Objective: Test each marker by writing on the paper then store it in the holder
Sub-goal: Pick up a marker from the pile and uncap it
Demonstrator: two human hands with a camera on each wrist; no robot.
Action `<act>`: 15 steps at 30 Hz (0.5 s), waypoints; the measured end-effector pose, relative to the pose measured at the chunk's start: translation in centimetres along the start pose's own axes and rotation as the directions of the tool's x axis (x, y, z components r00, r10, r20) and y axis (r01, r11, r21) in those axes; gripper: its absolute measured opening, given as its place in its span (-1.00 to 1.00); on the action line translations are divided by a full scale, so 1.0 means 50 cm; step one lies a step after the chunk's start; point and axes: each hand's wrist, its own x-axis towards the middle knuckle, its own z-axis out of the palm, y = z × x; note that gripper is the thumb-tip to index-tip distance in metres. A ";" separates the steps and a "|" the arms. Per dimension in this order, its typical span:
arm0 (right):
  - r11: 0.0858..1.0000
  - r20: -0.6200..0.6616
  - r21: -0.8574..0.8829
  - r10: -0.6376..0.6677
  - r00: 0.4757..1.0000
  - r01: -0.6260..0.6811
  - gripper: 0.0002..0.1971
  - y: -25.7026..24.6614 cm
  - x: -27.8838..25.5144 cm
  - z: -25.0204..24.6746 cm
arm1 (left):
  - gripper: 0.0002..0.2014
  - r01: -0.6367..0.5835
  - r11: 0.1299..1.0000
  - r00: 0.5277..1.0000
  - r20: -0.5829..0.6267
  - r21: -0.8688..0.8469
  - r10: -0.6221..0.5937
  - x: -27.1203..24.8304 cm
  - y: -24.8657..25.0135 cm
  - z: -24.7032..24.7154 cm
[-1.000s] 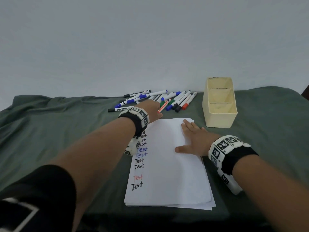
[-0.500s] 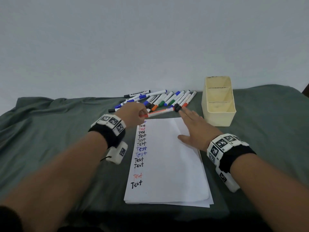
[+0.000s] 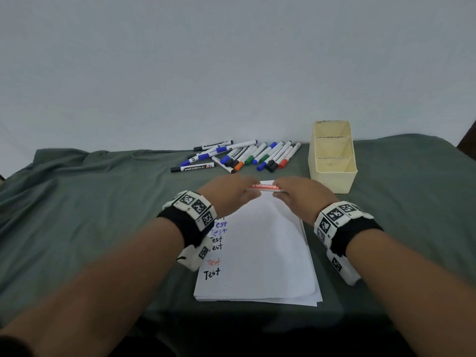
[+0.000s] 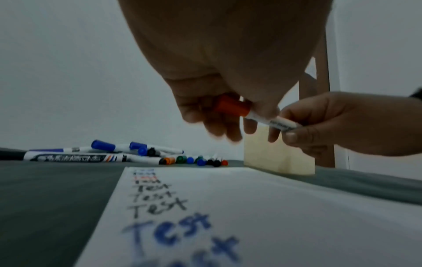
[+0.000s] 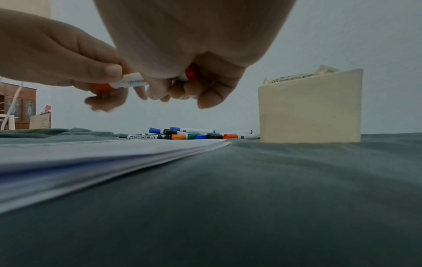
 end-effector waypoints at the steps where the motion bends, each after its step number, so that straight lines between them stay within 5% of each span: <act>1: 1.000 0.010 -0.010 -0.001 1.000 0.001 -0.77 0.001 0.001 0.001 | -0.75 0.007 1.000 1.000 0.024 0.022 -0.008 0.007 0.001 0.006; 8: 1.000 0.078 0.025 0.016 0.997 -0.018 -0.74 -0.004 0.005 0.001 | -0.74 0.042 0.997 0.991 0.122 0.069 -0.050 0.023 -0.032 -0.009; 12: 0.999 0.047 0.038 0.037 0.998 -0.039 -0.72 0.001 0.001 -0.003 | -0.50 0.093 0.995 0.986 0.144 -0.019 -0.089 0.017 -0.084 -0.027; 15: 0.998 0.051 0.024 0.060 0.997 -0.061 -0.72 0.007 0.001 0.000 | -0.60 0.282 0.959 0.957 0.067 -0.003 -0.282 -0.002 -0.156 -0.033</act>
